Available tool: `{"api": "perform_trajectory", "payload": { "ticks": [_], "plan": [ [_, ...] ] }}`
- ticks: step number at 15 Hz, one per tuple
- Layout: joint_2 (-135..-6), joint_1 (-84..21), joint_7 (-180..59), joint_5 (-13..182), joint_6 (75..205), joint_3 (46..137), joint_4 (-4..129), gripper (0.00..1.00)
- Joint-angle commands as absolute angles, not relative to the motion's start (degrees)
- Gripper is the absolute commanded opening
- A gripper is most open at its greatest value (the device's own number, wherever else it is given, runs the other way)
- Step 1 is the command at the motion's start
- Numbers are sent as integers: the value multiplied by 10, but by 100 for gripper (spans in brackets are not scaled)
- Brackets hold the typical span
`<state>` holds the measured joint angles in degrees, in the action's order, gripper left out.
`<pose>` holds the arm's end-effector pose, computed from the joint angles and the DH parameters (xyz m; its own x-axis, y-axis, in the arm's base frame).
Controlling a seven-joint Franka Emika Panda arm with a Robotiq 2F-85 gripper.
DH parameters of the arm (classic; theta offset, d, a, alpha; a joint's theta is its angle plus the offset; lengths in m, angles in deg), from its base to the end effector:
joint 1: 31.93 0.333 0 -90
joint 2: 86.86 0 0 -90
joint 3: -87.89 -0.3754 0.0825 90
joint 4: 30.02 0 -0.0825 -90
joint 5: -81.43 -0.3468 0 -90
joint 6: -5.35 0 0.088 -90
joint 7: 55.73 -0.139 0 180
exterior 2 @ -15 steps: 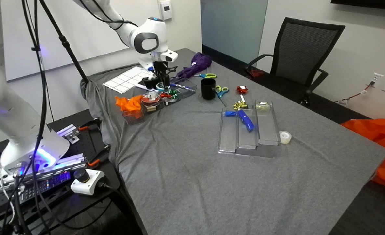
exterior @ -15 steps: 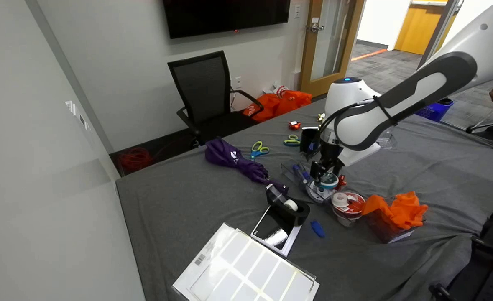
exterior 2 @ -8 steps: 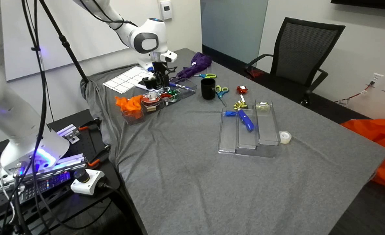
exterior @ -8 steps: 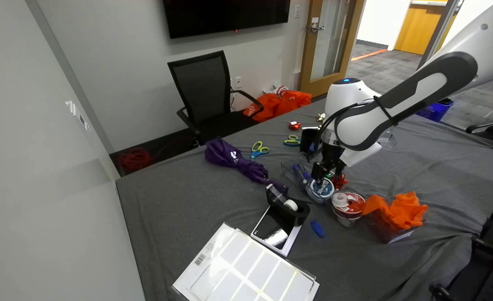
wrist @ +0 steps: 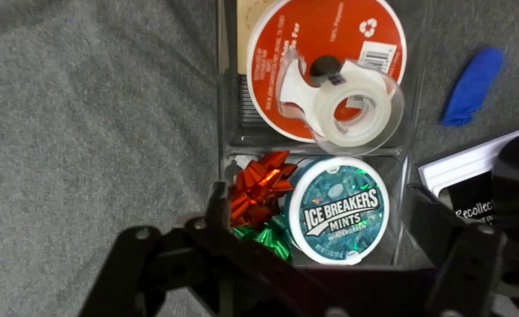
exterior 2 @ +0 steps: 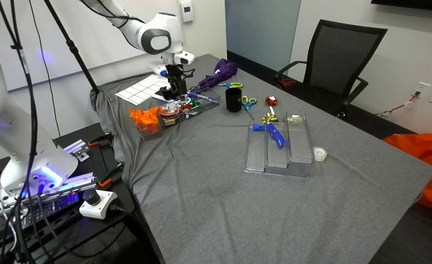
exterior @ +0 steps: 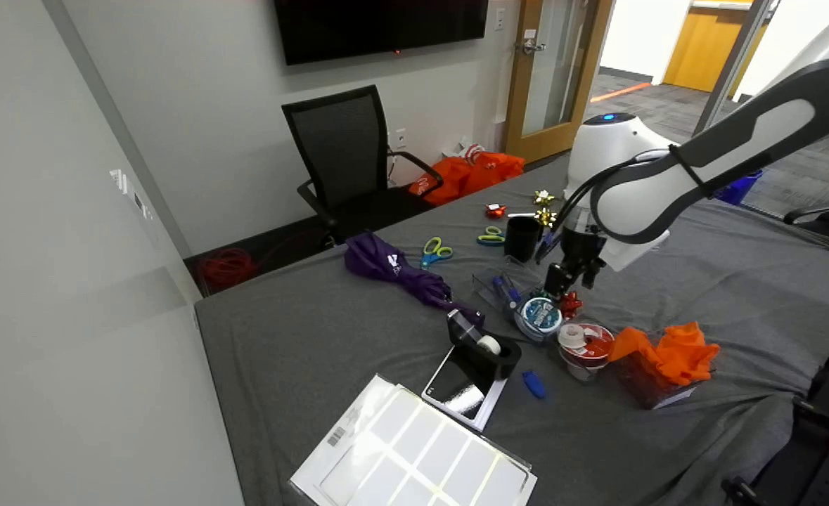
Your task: Move the green and white object to the left
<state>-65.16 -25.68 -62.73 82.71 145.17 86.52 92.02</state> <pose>0.5605 0.0740 0.2758 0.9974 0.0265 -0.0672 0.0274 -0.9995 0.0127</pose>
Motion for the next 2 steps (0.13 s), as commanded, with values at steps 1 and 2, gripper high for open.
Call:
{"api": "perform_trajectory", "payload": {
  "ticks": [1, 2],
  "plan": [
    [-729, -262, -615, 856, 1465, 872, 996, 100],
    [-741, -264, -612, 862, 1468, 873, 1008, 100]
  ]
}}
